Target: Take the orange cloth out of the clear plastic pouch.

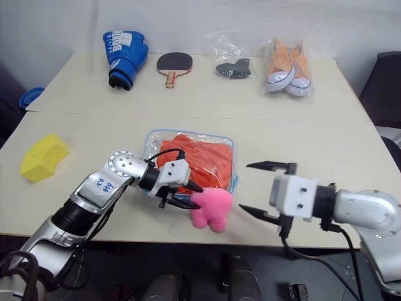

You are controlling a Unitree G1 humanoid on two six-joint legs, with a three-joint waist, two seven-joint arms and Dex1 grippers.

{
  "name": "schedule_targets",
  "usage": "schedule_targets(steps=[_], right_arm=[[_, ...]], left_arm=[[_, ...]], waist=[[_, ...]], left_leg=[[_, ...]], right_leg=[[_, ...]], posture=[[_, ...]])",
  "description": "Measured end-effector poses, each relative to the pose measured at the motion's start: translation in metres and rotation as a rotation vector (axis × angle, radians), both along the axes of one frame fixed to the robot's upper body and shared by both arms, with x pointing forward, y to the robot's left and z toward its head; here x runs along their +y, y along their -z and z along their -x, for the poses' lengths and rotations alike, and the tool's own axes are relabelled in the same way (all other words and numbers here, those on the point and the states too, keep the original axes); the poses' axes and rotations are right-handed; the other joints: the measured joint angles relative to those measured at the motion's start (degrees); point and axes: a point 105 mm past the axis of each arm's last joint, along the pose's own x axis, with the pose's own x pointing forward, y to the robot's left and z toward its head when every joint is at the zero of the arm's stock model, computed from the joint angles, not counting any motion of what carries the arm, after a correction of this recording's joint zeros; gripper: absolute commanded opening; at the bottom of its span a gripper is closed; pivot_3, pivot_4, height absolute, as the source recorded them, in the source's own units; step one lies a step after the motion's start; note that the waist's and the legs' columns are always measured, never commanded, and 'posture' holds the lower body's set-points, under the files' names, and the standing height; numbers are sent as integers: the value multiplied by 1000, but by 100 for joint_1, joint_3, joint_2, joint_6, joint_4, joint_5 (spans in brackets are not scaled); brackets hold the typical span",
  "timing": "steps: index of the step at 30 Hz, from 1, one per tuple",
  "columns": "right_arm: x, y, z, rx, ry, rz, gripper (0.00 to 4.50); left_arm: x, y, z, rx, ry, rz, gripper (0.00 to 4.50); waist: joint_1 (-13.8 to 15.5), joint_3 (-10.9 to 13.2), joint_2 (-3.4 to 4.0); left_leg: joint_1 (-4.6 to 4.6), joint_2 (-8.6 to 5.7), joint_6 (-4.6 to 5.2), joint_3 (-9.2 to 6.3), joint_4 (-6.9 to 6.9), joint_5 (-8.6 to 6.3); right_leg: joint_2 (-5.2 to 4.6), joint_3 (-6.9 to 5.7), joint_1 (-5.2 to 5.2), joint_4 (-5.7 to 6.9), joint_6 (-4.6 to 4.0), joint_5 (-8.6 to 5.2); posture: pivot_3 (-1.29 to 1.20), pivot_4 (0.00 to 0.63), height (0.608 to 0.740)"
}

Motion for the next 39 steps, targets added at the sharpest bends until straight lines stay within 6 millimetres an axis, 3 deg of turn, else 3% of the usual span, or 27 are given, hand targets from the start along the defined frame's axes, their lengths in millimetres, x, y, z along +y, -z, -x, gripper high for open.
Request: schedule_targets(steps=[2,4,9,16,19,27,31,36,39], right_arm=[[-4,3,-3,14,16,0,4500],[-7,9,-6,17,23,26,4500],[0,37,-16,40,-23,121,4500],[18,56,-43,-33,-122,208,4500],[23,65,-51,-48,-155,236,3895],[31,75,-67,-84,-233,285,1079],[35,73,-69,-110,-263,296,1079],[34,75,-68,-97,-278,303,32],[34,74,-68,-100,-289,307,32]], left_arm=[[-1,0,0,2,1,4,407],[-1,-2,0,3,1,12,57],[6,-3,3,24,-8,12,57],[15,-17,11,23,-36,17,57],[14,-15,16,36,-36,19,0],[17,-17,29,56,-56,21,0],[17,-17,30,63,-70,26,0],[16,-17,30,57,-84,32,0],[17,-15,29,60,-92,33,0]], waist=[[-1,0,0],[-1,0,0],[-49,1,-1],[-63,2,-2],[-58,2,-2],[-44,3,-1],[-44,3,-1],[-39,3,-1],[-34,3,-1]], left_leg=[[-1,0,0,0,-3,0],[-2,-1,1,0,-4,0],[-2,-1,1,5,-5,0],[-1,-2,-6,3,-5,4],[-5,-1,-7,3,-6,4],[-6,1,-8,2,-5,5],[-4,0,-11,3,-4,6],[-4,1,-11,2,-4,6],[-4,1,-11,2,-4,6]], right_leg=[[0,-1,0,-2,0,0],[1,-1,0,-5,1,0],[2,1,-1,-8,4,2],[1,0,-2,-6,3,2],[2,-3,-4,-9,3,2],[1,-4,-5,-10,3,2],[1,-2,-4,-6,2,3],[1,-2,-4,-7,2,3],[1,-2,-4,-7,2,3]], posture=[[0,150,740],[0,150,740],[0,150,740],[0,150,740],[0,150,740],[0,150,740],[0,150,740],[0,150,740],[0,150,740]])
